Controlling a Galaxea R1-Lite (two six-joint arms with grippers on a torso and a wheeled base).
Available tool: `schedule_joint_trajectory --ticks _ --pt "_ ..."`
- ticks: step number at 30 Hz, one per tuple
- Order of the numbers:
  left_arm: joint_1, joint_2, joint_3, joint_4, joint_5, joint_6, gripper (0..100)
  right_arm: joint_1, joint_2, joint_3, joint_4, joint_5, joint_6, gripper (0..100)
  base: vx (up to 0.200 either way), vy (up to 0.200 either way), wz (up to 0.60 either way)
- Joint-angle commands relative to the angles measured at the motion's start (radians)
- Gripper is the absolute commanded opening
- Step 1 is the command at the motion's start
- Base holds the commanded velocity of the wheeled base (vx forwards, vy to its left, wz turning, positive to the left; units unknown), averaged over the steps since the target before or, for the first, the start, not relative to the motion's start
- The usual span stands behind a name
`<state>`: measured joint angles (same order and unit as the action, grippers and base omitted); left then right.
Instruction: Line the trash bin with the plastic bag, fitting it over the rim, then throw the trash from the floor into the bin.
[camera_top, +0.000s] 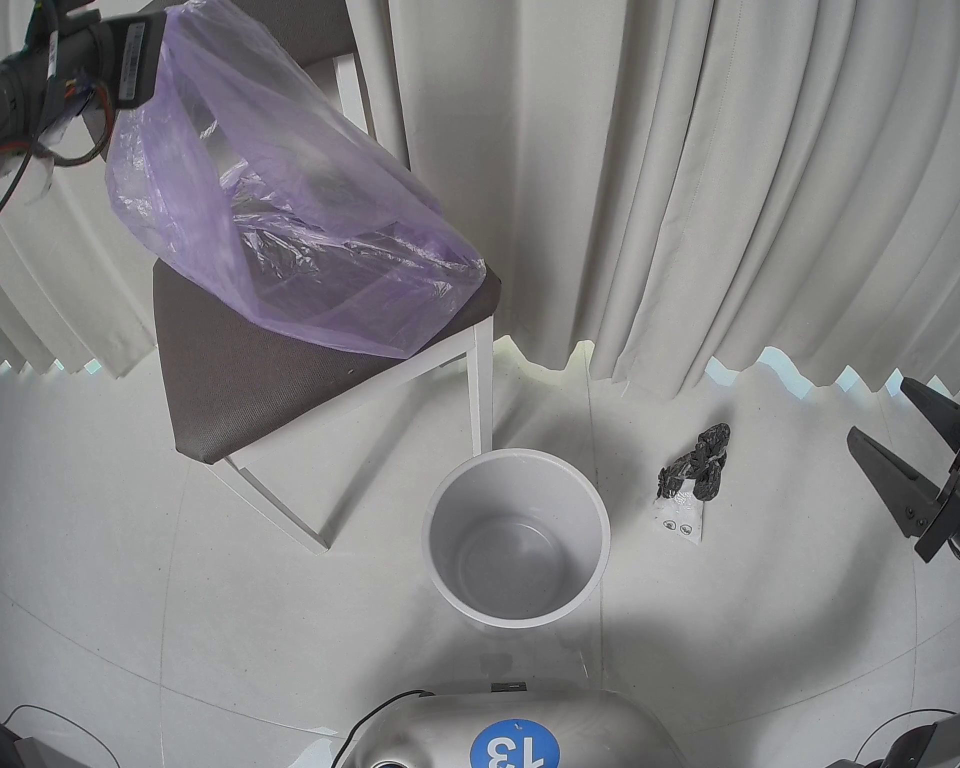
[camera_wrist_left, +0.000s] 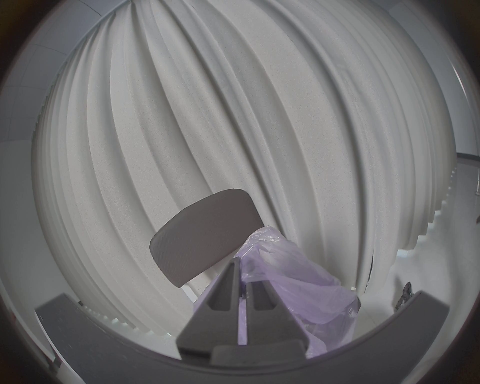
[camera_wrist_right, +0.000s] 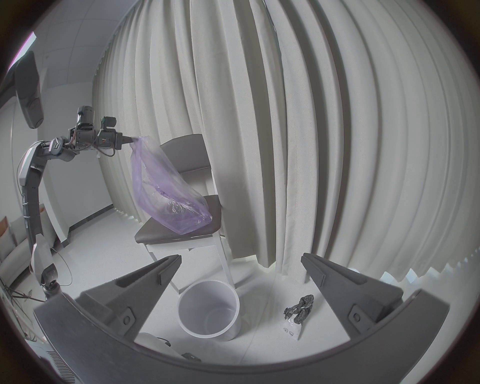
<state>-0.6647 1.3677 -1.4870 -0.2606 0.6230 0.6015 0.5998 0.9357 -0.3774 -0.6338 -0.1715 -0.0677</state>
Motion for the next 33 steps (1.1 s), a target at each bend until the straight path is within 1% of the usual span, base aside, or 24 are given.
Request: schedule_joint_trajectory --ticks 1,2,3,4,5,7,8,10,12,14,17,19,22,23,24,27,28,29,30,33 --pt "-0.065 0.077 -0.107 0.021 0.026 0.001 0 0.032 0.069 0.018 -0.015 -0.002 0.023 100 0.0 0.0 0.0" --pt "-0.076 0.088 -0.121 0.021 0.03 0.001 0 0.057 0.072 0.02 -0.023 -0.003 0.031 100 0.0 0.0 0.0" --pt "-0.078 0.09 -0.122 0.021 0.03 0.001 0 0.061 0.072 0.02 -0.023 -0.003 0.031 100 0.0 0.0 0.0" --pt "-0.098 0.097 -0.13 0.017 0.04 0.001 0 0.103 0.074 0.022 -0.029 -0.008 0.04 100 0.0 0.0 0.0" --pt "-0.112 0.093 -0.124 0.014 0.052 0.0 0 0.117 0.077 0.017 -0.03 -0.01 0.04 100 0.0 0.0 0.0" --pt "-0.121 0.087 -0.114 0.008 0.063 -0.002 0 0.12 0.083 0.009 -0.03 -0.01 0.039 100 0.0 0.0 0.0" --pt "-0.15 0.071 -0.085 -0.019 0.083 -0.012 0 0.127 0.098 -0.017 -0.035 -0.008 0.031 100 0.0 0.0 0.0" --pt "-0.174 0.059 -0.072 -0.043 0.093 -0.014 0 0.129 0.115 -0.061 -0.029 0.001 0.019 100 0.0 0.0 0.0" --pt "-0.193 0.062 -0.081 -0.055 0.106 -0.014 0 0.132 0.169 -0.144 -0.026 -0.008 -0.035 100 0.0 0.0 0.0" --pt "-0.197 0.071 -0.096 -0.051 0.109 -0.014 0 0.13 0.201 -0.176 -0.027 -0.01 -0.083 100 0.0 0.0 0.0" --pt "-0.205 0.087 -0.09 -0.043 0.11 -0.019 0 0.13 0.229 -0.173 -0.029 0.004 -0.096 100 0.0 0.0 0.0" --pt "-0.22 0.093 -0.078 -0.038 0.112 -0.026 0 0.13 0.261 -0.143 -0.035 0.009 -0.07 100 0.0 0.0 0.0" --pt "-0.265 0.106 -0.118 -0.002 0.119 -0.02 0 0.133 0.348 -0.138 -0.053 0.029 -0.021 100 0.0 0.0 0.0" --pt "-0.265 0.106 -0.118 -0.002 0.119 -0.02 0 0.133 0.348 -0.138 -0.053 0.029 -0.021 100 0.0 0.0 0.0" --pt "-0.299 0.128 -0.187 0.047 0.142 -0.019 0 0.146 0.414 -0.126 -0.115 0.029 0.005 100 0.0 0.0 0.0" --pt "-0.32 0.146 -0.263 0.103 0.152 -0.019 0 0.155 0.52 -0.107 -0.234 0.027 0.063 100 0.0 0.0 0.0" --pt "-0.322 0.148 -0.268 0.103 0.152 -0.019 0 0.156 0.545 -0.106 -0.264 0.029 0.08 100 0.0 0.0 0.0" --pt "-0.322 0.148 -0.268 0.103 0.152 -0.019 0 0.156 0.545 -0.106 -0.264 0.029 0.08 100 0.0 0.0 0.0" --pt "-0.331 0.145 -0.26 0.092 0.152 -0.022 0 0.176 0.601 -0.095 -0.334 0.029 0.114 100 0.0 0.0 0.0" --pt "-0.363 0.142 -0.228 0.04 0.156 -0.028 0 0.204 0.69 -0.078 -0.418 0.026 0.134 100 0.0 0.0 0.0"
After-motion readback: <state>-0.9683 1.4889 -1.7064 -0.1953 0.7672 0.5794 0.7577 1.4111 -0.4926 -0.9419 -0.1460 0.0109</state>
